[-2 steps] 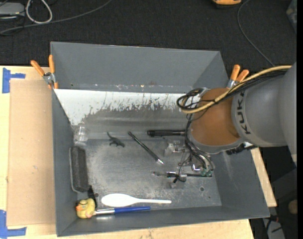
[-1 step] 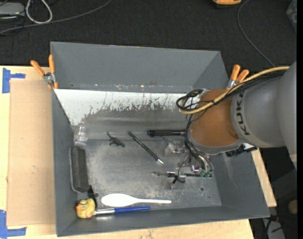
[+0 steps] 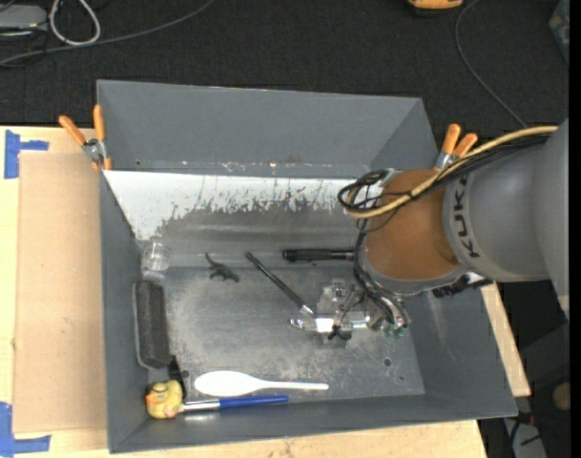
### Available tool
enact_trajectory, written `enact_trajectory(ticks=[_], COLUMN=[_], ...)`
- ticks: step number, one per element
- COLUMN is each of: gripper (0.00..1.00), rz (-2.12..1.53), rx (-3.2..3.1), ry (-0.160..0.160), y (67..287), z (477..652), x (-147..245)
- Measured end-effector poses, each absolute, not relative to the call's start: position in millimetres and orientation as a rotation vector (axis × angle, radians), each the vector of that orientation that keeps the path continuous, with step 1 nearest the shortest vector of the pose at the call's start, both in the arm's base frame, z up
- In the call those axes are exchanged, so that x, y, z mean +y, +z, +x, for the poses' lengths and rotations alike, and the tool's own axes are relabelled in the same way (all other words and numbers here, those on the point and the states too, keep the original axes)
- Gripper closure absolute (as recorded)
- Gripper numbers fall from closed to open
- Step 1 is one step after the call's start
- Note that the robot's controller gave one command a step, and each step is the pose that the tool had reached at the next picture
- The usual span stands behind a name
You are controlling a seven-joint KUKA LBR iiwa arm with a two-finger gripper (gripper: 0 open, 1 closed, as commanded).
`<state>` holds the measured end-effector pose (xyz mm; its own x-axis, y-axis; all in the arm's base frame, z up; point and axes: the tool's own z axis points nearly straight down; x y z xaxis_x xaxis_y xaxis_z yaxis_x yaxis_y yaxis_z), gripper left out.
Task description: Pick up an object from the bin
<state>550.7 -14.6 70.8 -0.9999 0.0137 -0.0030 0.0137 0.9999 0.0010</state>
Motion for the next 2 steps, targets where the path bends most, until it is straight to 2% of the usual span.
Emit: enact_trajectory(ticks=[1, 2], gripper=[1.0, 1.0], rz=[0.02, 0.019], rx=[3.138, 3.142], ry=[0.002, 0.003], y=[71, 83], z=[550.7, 549.6], x=[-15, -14])
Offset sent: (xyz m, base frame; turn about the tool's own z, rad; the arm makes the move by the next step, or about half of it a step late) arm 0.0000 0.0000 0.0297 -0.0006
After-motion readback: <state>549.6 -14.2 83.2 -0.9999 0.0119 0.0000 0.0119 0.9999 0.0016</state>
